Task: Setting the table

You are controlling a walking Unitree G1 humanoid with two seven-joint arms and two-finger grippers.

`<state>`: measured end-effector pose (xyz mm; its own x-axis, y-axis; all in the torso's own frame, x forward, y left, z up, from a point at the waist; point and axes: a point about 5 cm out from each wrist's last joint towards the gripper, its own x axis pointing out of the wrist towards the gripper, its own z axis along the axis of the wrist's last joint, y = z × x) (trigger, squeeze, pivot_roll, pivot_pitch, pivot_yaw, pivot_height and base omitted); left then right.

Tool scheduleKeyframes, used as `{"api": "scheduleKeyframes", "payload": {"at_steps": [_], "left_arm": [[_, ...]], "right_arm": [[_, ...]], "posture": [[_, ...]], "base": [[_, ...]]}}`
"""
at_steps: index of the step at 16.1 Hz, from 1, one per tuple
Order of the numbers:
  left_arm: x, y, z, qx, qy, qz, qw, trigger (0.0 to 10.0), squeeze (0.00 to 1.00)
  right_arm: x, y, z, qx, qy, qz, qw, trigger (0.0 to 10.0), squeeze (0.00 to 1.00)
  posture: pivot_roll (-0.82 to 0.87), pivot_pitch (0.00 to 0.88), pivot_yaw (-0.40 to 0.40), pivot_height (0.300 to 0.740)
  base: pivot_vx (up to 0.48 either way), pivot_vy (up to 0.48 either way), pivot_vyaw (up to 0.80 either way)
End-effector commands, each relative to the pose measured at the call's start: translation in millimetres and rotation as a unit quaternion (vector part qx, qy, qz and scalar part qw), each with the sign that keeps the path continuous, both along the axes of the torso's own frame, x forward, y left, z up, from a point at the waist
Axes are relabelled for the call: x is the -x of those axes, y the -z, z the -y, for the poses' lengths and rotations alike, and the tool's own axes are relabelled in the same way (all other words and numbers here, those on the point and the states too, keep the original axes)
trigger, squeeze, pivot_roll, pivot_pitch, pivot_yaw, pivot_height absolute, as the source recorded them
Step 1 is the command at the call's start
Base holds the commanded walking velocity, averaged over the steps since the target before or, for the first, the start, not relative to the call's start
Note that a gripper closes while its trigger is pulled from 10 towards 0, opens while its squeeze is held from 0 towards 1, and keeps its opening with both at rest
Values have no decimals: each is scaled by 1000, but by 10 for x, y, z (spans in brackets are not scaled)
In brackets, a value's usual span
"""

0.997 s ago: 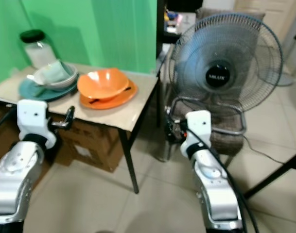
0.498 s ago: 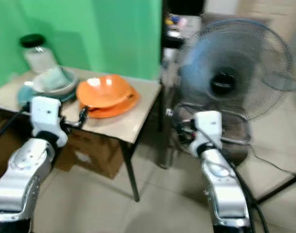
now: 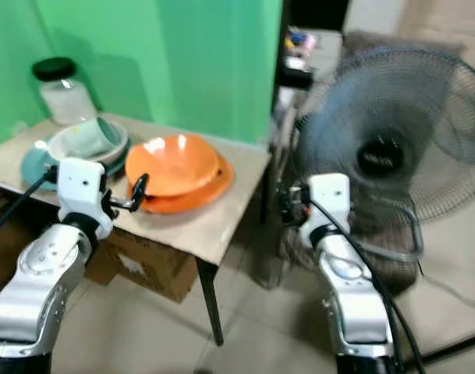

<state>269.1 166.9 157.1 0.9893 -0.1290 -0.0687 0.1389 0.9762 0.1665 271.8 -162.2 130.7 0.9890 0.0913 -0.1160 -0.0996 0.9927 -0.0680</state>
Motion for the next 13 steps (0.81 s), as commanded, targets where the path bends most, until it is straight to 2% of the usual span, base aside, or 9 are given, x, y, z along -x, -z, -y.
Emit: {"api": "scheduleKeyframes", "payload": {"at_steps": [1,3,5,6,9,11,13], "left_arm": [[15,-12,-75,-11,-9,0,1000,10000,0],[18,-11,-67,-12,-6,1,1000,10000,0],[21,-6,-47,-17,2,0,1000,10000,0],[22,-4,-40,-18,6,-1,1000,10000,0],[12,22,-16,-34,35,-8,999,10000,0],[-35,18,14,-63,71,-2,995,10000,0],[-126,-8,37,-90,104,7,990,10000,0]], "right_arm": [[-38,-56,-115,-6,-26,8,1000,10000,0],[-47,-67,-125,1,-36,10,999,10000,0],[-43,-78,-188,23,-73,12,997,10000,0],[-47,-85,-190,13,-73,13,997,10000,0],[-91,-120,-156,-20,-76,10,997,10000,0],[-152,-118,-114,-63,-77,-19,995,10000,0],[-243,-102,-47,-109,-51,-55,991,10000,0]], "posture": [[99,0,13,740],[101,0,10,740],[103,0,6,740],[101,0,4,740],[104,0,-5,740],[111,0,-18,740],[120,0,-26,740]], "base": [[375,0,0],[375,0,0],[379,0,800],[371,0,800],[203,0,0],[0,0,0],[0,0,0]]}}
